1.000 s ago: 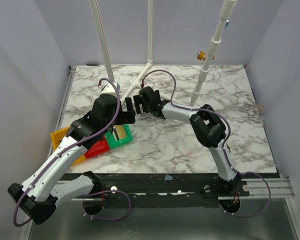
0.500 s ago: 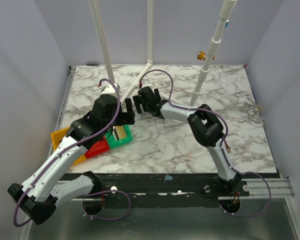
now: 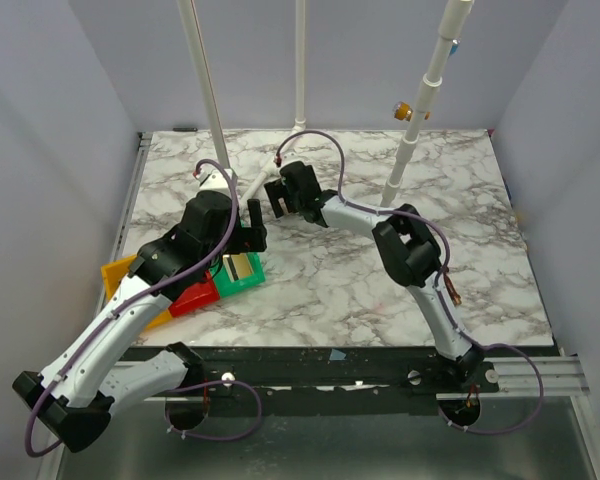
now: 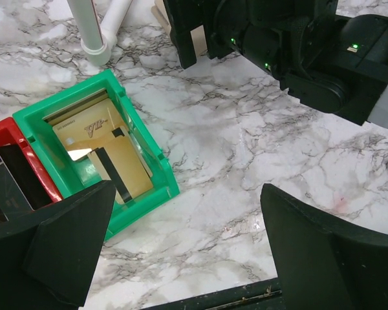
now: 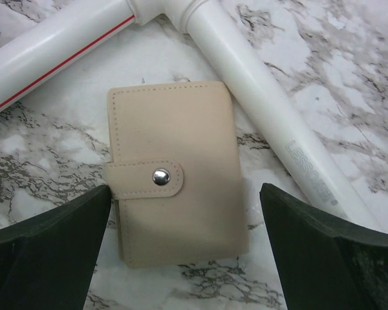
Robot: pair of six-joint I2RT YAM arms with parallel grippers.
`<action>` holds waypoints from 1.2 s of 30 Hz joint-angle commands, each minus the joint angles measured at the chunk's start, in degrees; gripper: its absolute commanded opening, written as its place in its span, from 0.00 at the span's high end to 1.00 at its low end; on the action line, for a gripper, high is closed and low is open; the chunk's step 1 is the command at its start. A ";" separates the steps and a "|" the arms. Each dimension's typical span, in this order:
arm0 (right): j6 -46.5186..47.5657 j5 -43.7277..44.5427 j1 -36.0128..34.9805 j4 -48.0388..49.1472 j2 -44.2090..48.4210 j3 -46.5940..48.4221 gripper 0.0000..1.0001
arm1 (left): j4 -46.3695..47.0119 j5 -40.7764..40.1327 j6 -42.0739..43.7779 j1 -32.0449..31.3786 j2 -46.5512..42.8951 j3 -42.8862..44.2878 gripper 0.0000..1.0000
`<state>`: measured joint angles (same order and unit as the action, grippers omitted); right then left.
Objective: Take the credit cards out of the card holder
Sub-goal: Move the card holder to the center of the board.
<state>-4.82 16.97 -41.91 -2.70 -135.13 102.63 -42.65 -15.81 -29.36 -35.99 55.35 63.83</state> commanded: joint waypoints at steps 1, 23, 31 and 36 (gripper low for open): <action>2.25 -4.53 0.30 -1.67 -4.46 3.35 0.00 | -0.85 -1.28 1.06 0.50 -1.04 0.54 0.01; -9.88 -0.27 0.21 -4.32 1.85 -8.35 0.23 | -0.95 0.32 -1.46 0.57 3.65 1.29 0.02; -14.10 -2.91 0.18 -3.97 11.05 -19.41 0.27 | -0.81 0.98 -3.17 0.60 5.41 0.69 0.01; -18.80 -4.12 -0.34 -2.85 19.54 -29.81 0.27 | 0.16 2.86 -4.94 0.66 6.86 -0.51 0.02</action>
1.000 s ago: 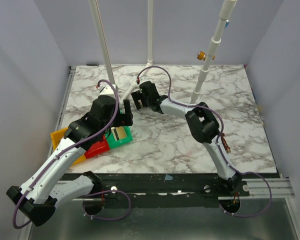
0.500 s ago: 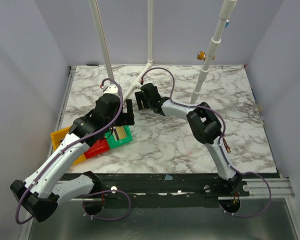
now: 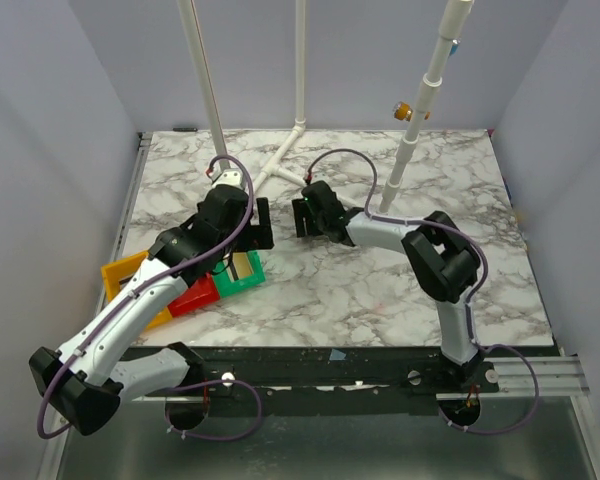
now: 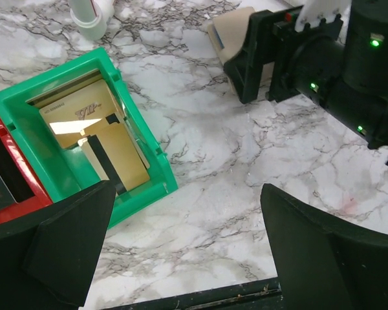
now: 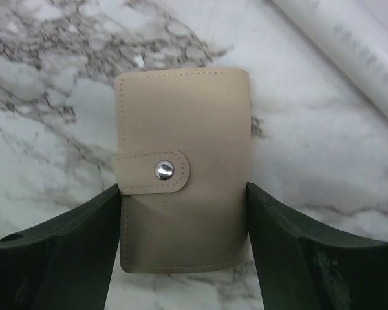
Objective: Take the credit cards out of the card holder
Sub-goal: Move the card holder to the center of the board.
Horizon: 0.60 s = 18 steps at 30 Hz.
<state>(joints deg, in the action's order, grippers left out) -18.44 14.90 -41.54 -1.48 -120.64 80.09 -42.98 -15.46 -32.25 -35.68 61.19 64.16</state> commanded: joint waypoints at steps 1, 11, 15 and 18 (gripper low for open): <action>-6.70 -1.89 -0.90 -4.18 7.04 -9.57 0.27 | 1.05 2.99 -2.35 0.36 1.12 -1.25 0.01; -20.57 4.47 -8.30 -10.06 22.22 -25.13 0.25 | 4.57 7.41 -3.70 0.35 3.56 -3.93 0.02; -26.30 6.90 -12.59 -14.30 25.05 -28.04 0.25 | 5.45 8.64 -4.29 0.35 4.03 -4.94 0.01; -30.93 7.29 -15.01 -16.74 27.18 -30.06 0.23 | 6.00 9.21 -4.60 0.35 3.90 -5.77 0.01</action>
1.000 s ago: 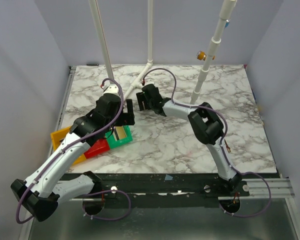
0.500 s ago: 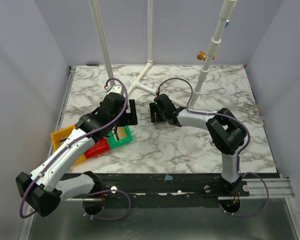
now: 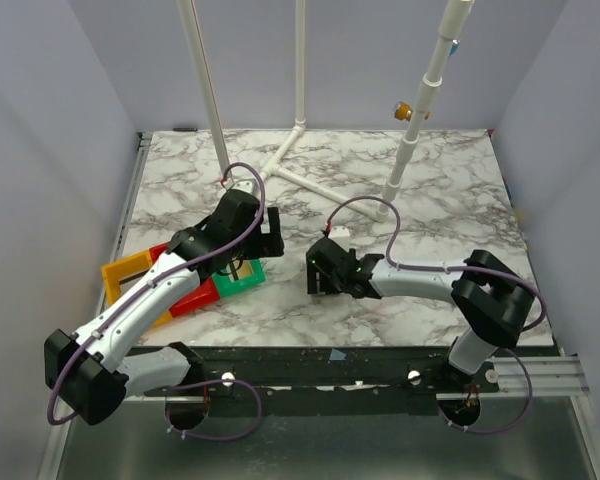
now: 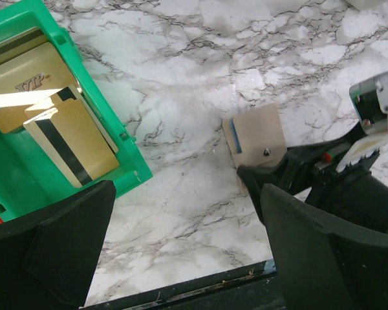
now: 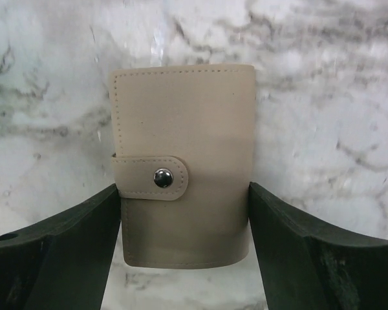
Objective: Take the credit cards out of the card holder
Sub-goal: Move the card holder to the center of the board.
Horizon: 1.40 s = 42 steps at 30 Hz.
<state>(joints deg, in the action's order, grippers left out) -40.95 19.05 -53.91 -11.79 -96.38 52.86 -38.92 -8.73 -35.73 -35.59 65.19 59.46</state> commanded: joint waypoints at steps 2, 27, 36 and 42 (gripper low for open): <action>-10.63 2.25 -3.47 -7.09 4.18 -3.85 0.17 | 2.34 2.71 -1.28 0.26 -0.04 -1.66 0.02; -9.01 -11.72 9.94 0.20 20.30 -13.81 0.11 | 6.77 6.59 -4.70 -5.93 6.89 -2.16 0.02; -10.30 -22.13 12.60 10.54 20.37 -20.87 0.16 | 6.88 6.35 -4.54 -11.95 16.02 3.15 0.02; -12.56 -24.05 12.79 16.00 17.60 -23.62 0.22 | 6.80 6.31 -3.83 -13.53 21.00 6.30 0.08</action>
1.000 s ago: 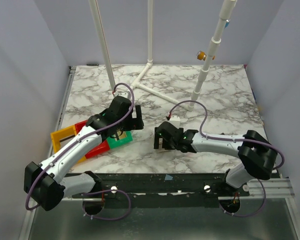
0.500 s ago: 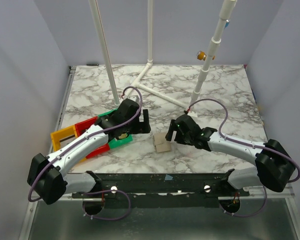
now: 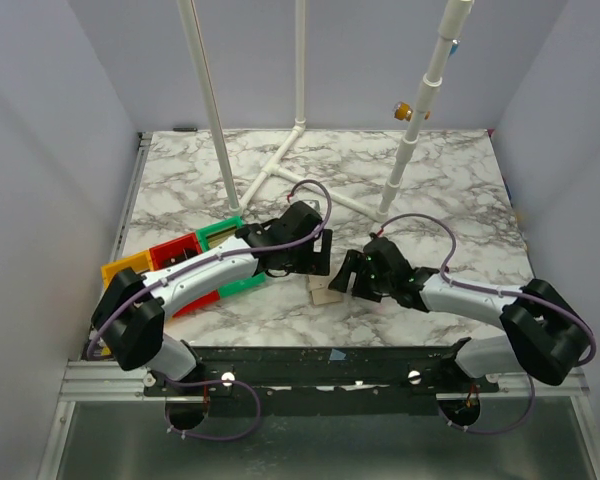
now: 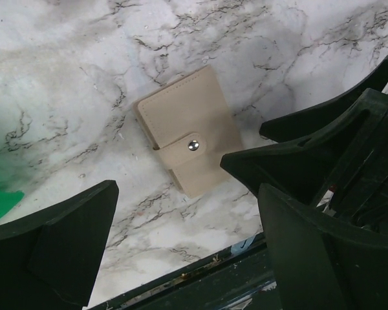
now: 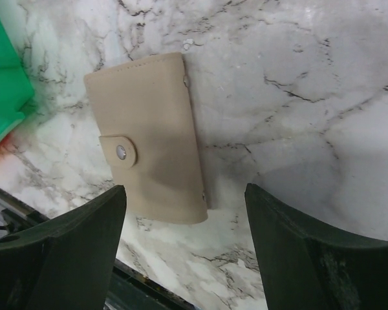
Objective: Take the credit cards out of the card holder
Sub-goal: Move the card holder to the center of the board, then open the card holder at the center of the board.
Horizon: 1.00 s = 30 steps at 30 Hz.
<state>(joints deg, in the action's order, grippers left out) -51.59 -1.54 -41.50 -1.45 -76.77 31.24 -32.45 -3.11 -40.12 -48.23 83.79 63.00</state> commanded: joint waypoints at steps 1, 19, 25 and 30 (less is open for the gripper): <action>-2.08 -3.75 0.45 6.43 -2.65 -2.13 0.24 | 0.42 0.70 0.73 -0.99 3.02 3.03 0.10; -4.86 -5.62 0.59 10.76 -7.75 -5.56 0.69 | 2.89 1.71 0.82 -1.22 11.04 2.80 0.41; -5.40 -5.74 0.54 11.88 -8.21 -5.93 0.81 | 3.88 1.71 1.01 -1.26 14.01 3.00 0.43; -5.91 -6.17 0.55 12.88 -8.86 -6.58 0.87 | 4.23 0.80 1.07 -1.43 15.60 2.91 0.47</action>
<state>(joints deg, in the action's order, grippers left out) -57.41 -7.14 -40.99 13.21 -83.66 26.81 -29.47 -2.33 -39.66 -49.17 98.30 65.12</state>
